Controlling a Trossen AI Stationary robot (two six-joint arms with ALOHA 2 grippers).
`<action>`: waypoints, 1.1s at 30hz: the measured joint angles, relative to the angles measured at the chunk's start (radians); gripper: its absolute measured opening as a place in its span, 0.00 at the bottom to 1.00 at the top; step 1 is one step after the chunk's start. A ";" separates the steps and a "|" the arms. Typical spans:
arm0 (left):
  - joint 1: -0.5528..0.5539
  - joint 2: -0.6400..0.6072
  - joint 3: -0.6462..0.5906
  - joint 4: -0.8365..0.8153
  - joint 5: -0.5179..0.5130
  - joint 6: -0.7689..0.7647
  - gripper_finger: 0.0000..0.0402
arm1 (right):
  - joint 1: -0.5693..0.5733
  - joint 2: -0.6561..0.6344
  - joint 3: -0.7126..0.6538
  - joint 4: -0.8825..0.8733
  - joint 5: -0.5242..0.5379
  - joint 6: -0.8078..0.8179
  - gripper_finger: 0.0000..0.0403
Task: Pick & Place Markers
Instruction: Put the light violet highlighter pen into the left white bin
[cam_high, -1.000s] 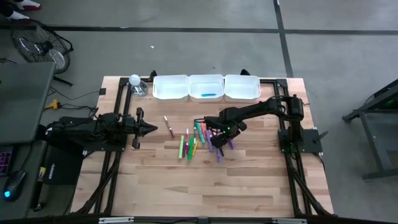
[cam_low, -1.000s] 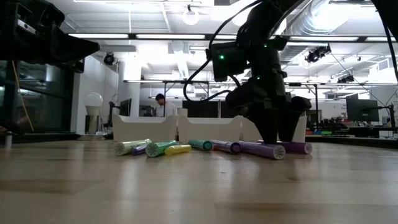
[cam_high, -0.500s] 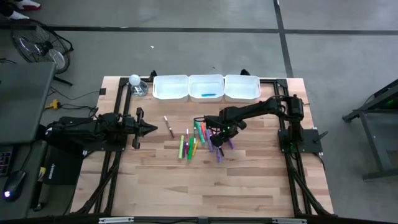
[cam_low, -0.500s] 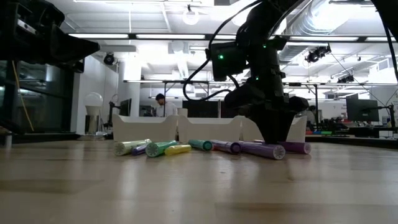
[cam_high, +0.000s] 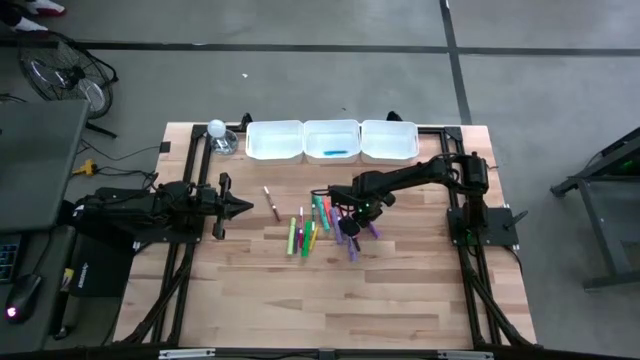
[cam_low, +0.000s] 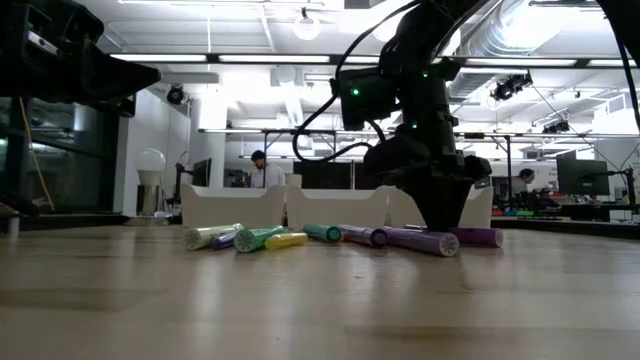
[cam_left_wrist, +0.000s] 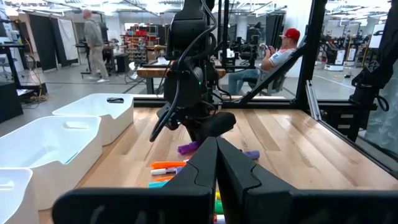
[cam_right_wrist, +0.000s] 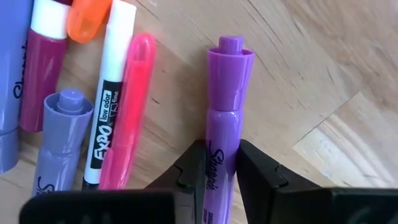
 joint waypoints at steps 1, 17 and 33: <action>0.000 0.000 0.000 0.000 0.000 0.000 0.00 | 0.000 0.000 0.000 0.000 0.000 -0.005 0.15; 0.000 0.000 0.000 0.000 0.000 0.000 0.00 | -0.006 -0.041 0.003 0.025 0.050 -0.174 0.14; 0.000 0.000 0.000 0.000 -0.001 0.000 0.00 | -0.085 -0.270 0.022 0.238 0.101 -0.343 0.14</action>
